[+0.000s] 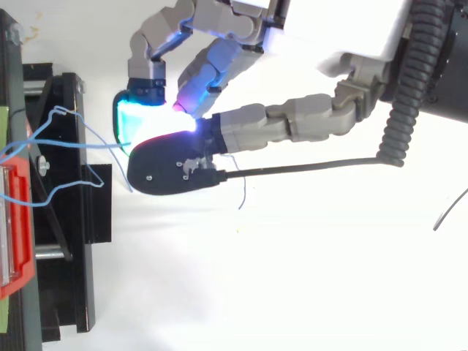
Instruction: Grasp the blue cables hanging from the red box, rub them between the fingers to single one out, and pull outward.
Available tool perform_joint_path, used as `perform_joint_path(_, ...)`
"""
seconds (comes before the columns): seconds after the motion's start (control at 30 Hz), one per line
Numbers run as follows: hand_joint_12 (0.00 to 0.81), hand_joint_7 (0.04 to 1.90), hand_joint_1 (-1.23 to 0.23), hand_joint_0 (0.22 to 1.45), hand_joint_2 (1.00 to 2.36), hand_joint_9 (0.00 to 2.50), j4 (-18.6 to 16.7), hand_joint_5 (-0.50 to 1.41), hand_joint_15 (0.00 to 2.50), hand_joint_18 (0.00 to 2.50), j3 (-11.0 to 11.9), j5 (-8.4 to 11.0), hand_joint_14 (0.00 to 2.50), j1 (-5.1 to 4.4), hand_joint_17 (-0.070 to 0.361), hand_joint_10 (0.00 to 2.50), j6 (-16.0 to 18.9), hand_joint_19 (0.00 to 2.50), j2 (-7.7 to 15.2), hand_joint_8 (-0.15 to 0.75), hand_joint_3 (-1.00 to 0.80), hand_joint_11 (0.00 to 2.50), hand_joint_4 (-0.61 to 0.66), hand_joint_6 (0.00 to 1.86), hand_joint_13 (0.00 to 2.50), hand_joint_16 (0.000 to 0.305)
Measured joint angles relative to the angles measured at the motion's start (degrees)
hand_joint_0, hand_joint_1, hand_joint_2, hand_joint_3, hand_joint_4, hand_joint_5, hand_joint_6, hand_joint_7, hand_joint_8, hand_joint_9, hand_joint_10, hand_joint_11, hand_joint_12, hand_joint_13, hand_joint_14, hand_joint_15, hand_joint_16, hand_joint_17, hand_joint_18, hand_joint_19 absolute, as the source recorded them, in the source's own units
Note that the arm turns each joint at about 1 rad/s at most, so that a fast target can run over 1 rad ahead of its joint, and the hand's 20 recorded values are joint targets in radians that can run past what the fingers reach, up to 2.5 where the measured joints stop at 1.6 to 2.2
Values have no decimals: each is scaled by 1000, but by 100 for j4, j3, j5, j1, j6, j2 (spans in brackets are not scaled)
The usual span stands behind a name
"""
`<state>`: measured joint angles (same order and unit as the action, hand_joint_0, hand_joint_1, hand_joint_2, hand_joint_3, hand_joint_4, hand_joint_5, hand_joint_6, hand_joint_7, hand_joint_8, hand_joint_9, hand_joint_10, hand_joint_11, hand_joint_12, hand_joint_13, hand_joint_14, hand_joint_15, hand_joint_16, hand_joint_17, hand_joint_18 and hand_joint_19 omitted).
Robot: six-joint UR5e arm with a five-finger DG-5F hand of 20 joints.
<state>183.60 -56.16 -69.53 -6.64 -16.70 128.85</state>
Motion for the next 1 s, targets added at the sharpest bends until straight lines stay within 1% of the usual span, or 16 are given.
perform_joint_path(0.07, 351, 1110, -788, 598, 1020, 1114, 0, -109, 577, 696, 0, 1, 26, 2, 114, 20, 0, 495, 0, 312, 34, 569, 70, 908, 894, 51)
perform_joint_path(0.17, 355, 1150, -813, 605, 1019, 1142, 0, -101, 582, 728, 0, 1, 24, 0, 116, 17, 1, 476, 0, 315, 79, 566, 5, 909, 931, 51)
perform_joint_path(0.3, 356, 1164, -828, 609, 1017, 1174, 0, -94, 572, 754, 0, 0, 25, -3, 118, 20, 21, 463, 0, 305, 106, 559, -23, 905, 950, 52)
perform_joint_path(0.4, 362, 1184, -837, 611, 1013, 1192, 0, -88, 570, 775, -3, -8, 24, -11, 119, 17, 94, 445, 0, 311, 130, 549, -51, 903, 966, 53)
perform_joint_path(0.53, 367, 1180, -841, 612, 1012, 1218, -2, -86, 574, 784, -52, -20, 23, -28, 119, 19, 267, 437, 1, 313, 137, 555, -43, 904, 991, 53)
perform_joint_path(0.67, 367, 1181, -845, 613, 1010, 1222, -43, -85, 583, 792, -263, -31, 25, -67, 120, 19, 521, 433, 1, 317, 138, 553, -44, 904, 1002, 53)
perform_joint_path(0.8, 368, 1183, -843, 616, 1010, 1230, -224, -85, 588, 793, -525, -37, 24, -117, 120, 17, 806, 444, 1, 320, 125, 561, -33, 904, 1007, 53)
perform_joint_path(0.87, 367, 1178, -842, 616, 1010, 1230, -342, -85, 588, 792, -614, -36, 25, -138, 120, 18, 901, 445, 0, 317, 126, 564, -33, 904, 1005, 53)
perform_joint_path(0.97, 365, 1178, -840, 615, 1011, 1230, -463, -85, 596, 793, -739, -42, 24, -161, 121, 18, 963, 448, 0, 322, 125, 569, -34, 905, 1003, 54)
perform_joint_path(1.0, 367, 1176, -839, 614, 1011, 1230, -516, -85, 589, 793, -812, -45, 25, -170, 121, 19, 975, 448, 0, 321, 129, 560, -34, 905, 1004, 54)
